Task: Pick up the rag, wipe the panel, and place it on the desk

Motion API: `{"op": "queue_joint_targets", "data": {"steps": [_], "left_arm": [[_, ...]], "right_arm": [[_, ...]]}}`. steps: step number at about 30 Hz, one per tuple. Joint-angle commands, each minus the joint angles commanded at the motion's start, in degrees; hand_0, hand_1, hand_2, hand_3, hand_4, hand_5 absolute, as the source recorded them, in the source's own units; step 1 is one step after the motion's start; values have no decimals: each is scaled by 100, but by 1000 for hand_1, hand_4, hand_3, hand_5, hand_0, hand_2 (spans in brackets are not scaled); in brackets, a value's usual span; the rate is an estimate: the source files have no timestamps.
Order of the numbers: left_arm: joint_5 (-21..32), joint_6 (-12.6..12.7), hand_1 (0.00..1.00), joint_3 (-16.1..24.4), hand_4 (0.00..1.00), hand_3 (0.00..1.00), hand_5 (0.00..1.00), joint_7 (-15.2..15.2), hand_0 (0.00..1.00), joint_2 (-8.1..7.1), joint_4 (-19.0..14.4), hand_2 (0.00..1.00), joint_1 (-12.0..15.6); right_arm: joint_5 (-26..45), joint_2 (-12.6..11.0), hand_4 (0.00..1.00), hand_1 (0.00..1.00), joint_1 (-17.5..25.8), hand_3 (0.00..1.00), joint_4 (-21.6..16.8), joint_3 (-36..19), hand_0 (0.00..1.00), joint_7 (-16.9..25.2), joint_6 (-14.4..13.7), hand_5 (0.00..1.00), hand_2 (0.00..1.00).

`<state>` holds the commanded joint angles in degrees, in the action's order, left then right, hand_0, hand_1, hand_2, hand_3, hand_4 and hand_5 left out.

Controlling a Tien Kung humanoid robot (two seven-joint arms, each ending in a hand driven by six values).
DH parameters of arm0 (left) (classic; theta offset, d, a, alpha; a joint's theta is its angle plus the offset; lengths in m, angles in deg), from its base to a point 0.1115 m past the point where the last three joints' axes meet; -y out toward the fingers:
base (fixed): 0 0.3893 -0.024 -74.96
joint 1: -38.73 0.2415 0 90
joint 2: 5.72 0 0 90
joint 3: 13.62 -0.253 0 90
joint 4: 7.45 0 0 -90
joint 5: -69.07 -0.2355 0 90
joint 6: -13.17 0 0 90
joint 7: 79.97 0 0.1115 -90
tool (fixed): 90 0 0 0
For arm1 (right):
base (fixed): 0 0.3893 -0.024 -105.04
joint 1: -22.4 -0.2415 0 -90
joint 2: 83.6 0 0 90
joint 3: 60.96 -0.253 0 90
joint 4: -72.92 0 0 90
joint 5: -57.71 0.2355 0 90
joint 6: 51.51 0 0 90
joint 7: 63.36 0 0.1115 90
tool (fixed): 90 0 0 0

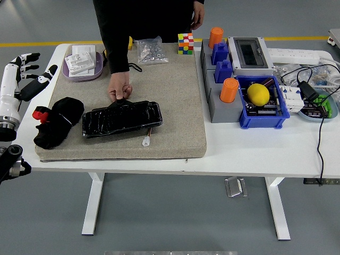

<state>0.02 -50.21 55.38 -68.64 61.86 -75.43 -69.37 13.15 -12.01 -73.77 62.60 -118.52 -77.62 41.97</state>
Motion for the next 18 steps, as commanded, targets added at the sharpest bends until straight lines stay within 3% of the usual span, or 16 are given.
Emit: {"op": "queue_joint_targets", "data": {"steps": [1,11,18], "left_arm": [[223,-24,645,4,757,611,484,74,484,-1,-46,719,19],[2284,-380,636,-102,754,601,481,367,482,-115,-384,707,135],[2763,-415,631,-59,765,587,471,438,485,-165,-425,691,214]], "right_arm": [[6,2,967,648,0,588,0,6,719,4,-1,570,681],[-32,41,966,648,-15,589,0,-6,719,6,-22,570,681],[-72,57,967,648,-13,589,0,1,719,-7,-32,569,681]]}}
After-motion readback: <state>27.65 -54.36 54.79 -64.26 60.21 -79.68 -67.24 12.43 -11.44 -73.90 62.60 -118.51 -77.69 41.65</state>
